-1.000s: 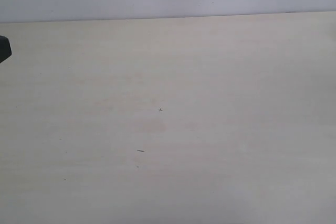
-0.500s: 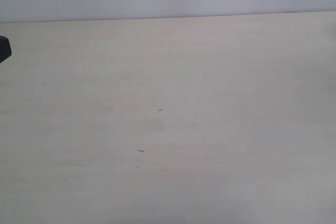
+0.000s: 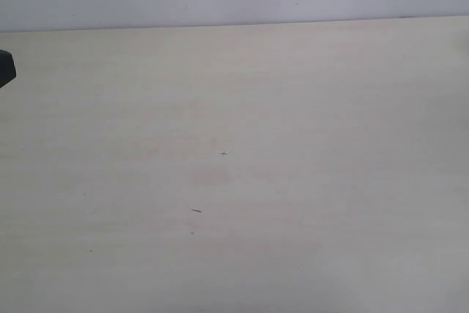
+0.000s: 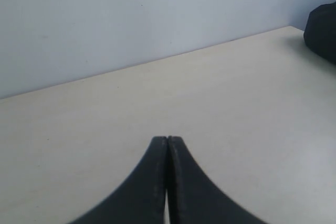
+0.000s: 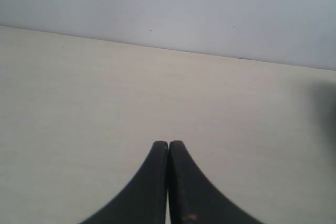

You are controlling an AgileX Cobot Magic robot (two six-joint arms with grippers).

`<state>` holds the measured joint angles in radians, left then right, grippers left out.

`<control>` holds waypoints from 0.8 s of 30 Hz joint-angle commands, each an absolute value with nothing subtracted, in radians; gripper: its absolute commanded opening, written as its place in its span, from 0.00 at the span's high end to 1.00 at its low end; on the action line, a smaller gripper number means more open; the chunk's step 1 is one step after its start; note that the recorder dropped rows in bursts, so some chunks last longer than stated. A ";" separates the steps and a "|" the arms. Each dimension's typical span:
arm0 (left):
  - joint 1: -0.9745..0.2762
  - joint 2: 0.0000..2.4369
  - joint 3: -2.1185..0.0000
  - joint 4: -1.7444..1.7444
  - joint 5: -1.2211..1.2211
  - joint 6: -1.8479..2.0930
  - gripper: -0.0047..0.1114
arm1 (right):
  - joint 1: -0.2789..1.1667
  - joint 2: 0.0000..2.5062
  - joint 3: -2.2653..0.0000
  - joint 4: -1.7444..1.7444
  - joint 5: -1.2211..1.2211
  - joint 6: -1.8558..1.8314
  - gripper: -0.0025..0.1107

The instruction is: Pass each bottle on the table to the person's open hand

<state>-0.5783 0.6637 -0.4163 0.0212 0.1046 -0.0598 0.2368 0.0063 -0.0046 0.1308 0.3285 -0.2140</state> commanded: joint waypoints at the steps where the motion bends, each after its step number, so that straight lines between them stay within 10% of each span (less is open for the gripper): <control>1: -0.532 0.652 -0.413 0.025 0.103 -0.058 0.95 | 0.230 0.000 0.000 0.132 0.314 -0.214 0.98; 14: -0.067 0.285 -0.332 0.023 0.271 -0.084 0.95 | 0.230 0.000 0.000 0.132 0.314 -0.216 0.98; 24: -0.028 0.000 -0.136 0.025 0.271 -0.083 0.95 | 0.230 0.000 0.000 0.132 0.314 -0.216 0.98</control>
